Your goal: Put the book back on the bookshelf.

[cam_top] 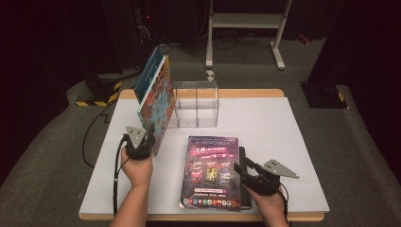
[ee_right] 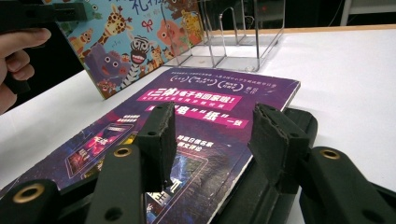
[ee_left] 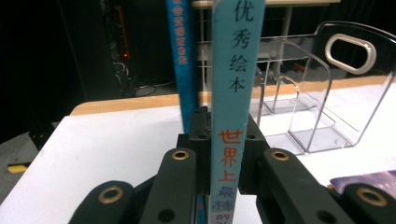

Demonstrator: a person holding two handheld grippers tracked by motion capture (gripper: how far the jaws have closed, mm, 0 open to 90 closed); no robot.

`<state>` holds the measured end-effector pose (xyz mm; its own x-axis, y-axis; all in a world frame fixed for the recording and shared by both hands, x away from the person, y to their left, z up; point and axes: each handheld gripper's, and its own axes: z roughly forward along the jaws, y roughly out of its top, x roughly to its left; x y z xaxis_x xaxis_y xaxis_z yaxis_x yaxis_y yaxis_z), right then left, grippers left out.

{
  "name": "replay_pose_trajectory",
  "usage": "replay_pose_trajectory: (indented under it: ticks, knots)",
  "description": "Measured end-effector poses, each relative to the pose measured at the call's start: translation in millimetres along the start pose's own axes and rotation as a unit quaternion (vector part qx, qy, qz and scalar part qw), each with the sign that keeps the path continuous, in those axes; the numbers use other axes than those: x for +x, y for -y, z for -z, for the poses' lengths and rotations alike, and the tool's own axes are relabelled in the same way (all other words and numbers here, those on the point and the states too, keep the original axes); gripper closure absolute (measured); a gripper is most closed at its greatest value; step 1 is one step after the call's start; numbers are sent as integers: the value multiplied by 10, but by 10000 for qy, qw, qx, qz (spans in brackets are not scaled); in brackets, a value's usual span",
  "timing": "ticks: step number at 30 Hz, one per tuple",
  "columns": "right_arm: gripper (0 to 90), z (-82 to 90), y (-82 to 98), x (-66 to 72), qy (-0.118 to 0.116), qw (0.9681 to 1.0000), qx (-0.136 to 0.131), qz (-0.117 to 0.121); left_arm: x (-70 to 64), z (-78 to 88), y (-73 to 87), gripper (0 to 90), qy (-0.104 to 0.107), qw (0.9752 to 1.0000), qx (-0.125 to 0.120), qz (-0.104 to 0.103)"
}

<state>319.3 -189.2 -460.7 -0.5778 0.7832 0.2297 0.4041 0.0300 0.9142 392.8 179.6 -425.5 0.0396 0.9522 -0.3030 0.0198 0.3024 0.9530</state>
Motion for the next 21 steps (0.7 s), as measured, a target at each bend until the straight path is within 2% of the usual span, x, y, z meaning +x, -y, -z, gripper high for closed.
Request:
replay_pose_trajectory:
  ticks: [7,15,19,21]
  knots:
    - [496,14,-11,3,-19,10000,-35,7,-62,-28,30,806,-67,9999,-42,-81]
    - [496,1,-4,14,-33,10000,-8,11,-16,-51,3,795,-165,9993,-60,316]
    - [496,-3,-2,17,-33,10000,3,15,0,-46,-1,777,-82,9992,-25,402]
    - [495,-3,-1,17,-32,10000,2,13,3,-33,17,754,-19,9994,-8,353]
